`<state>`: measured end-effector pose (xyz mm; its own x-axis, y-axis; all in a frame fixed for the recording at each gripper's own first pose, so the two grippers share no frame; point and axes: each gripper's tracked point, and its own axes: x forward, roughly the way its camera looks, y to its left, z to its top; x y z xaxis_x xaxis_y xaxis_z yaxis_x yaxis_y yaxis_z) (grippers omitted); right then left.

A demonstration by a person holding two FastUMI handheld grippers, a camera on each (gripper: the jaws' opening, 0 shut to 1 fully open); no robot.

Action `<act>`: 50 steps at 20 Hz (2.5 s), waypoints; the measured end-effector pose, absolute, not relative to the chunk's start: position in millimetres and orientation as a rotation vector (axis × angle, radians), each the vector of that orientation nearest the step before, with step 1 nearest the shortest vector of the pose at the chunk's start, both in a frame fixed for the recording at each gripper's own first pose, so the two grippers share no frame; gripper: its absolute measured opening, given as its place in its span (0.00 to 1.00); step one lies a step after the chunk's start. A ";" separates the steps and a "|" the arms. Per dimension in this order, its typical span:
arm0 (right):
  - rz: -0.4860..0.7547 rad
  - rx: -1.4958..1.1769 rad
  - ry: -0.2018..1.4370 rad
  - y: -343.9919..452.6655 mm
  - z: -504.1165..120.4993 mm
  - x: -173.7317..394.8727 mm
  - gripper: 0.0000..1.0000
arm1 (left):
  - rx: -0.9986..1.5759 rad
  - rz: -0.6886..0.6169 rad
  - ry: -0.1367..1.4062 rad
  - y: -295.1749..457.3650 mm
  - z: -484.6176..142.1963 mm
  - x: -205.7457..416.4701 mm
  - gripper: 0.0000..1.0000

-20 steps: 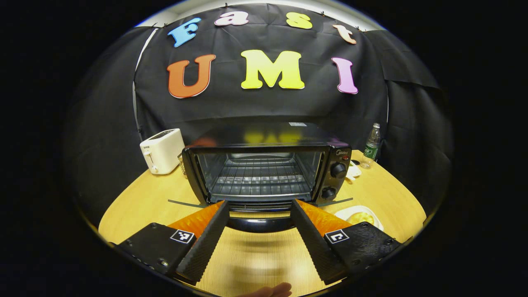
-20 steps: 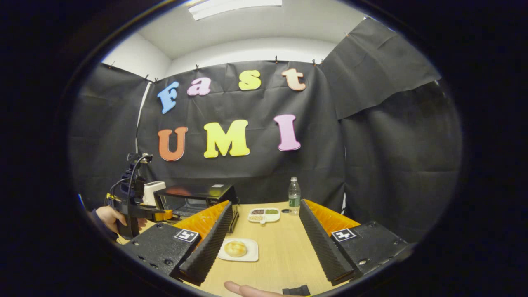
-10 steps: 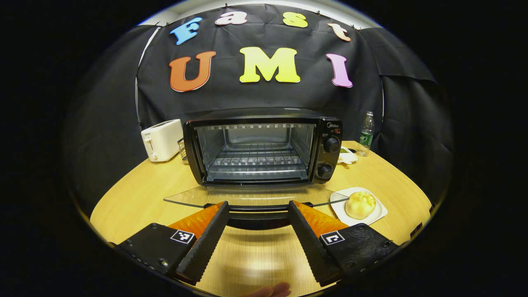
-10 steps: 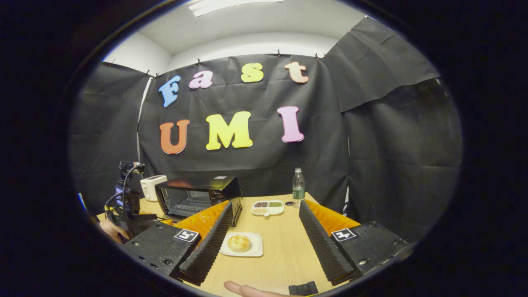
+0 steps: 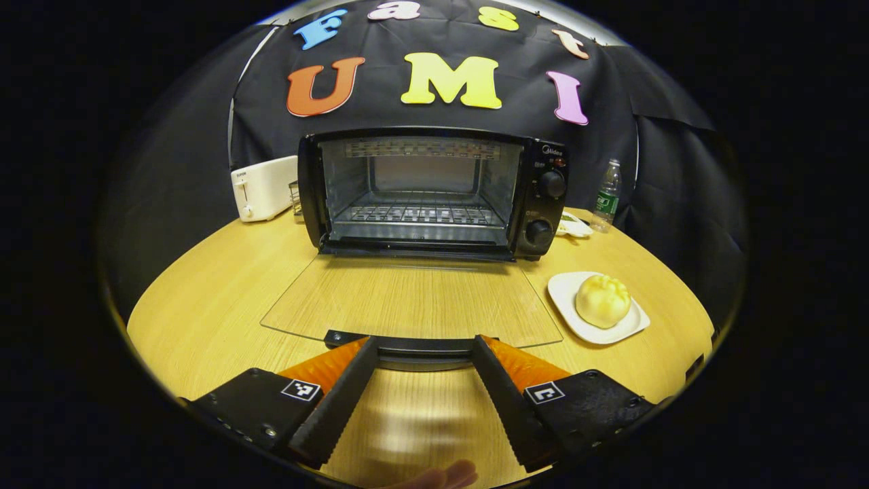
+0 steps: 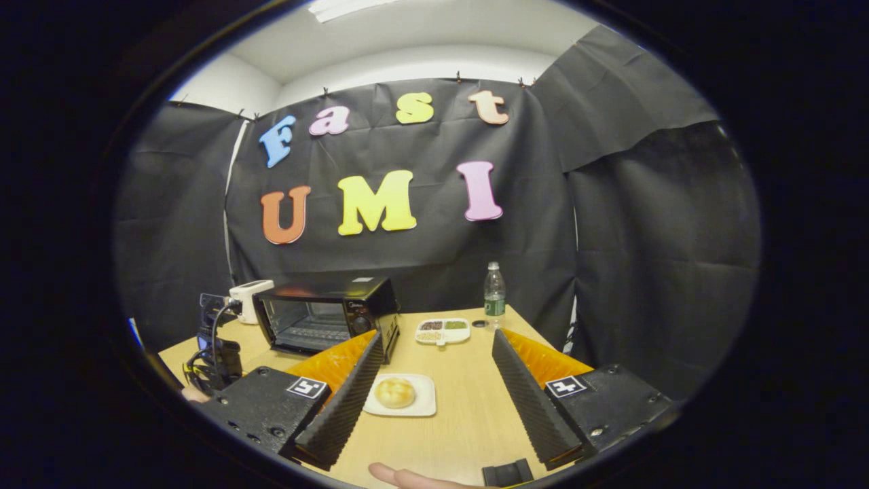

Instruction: Open the electric oven with the left hand, put the food in, and close the electric oven.

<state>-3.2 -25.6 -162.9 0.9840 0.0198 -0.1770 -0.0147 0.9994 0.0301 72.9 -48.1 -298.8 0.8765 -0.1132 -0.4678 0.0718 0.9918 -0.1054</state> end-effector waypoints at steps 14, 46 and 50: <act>0.040 0.050 0.282 -14.8 -213.0 36.9 1.00 | -0.069 -0.072 0.227 -16.3 -160.5 23.0 0.93; 0.063 0.106 0.601 80.2 -357.1 111.4 0.85 | -0.091 -0.024 -0.010 63.4 -47.4 -80.0 0.97; 0.071 0.205 0.465 108.7 -312.5 109.4 0.84 | -0.096 -0.018 -0.004 64.4 -48.5 -84.4 0.97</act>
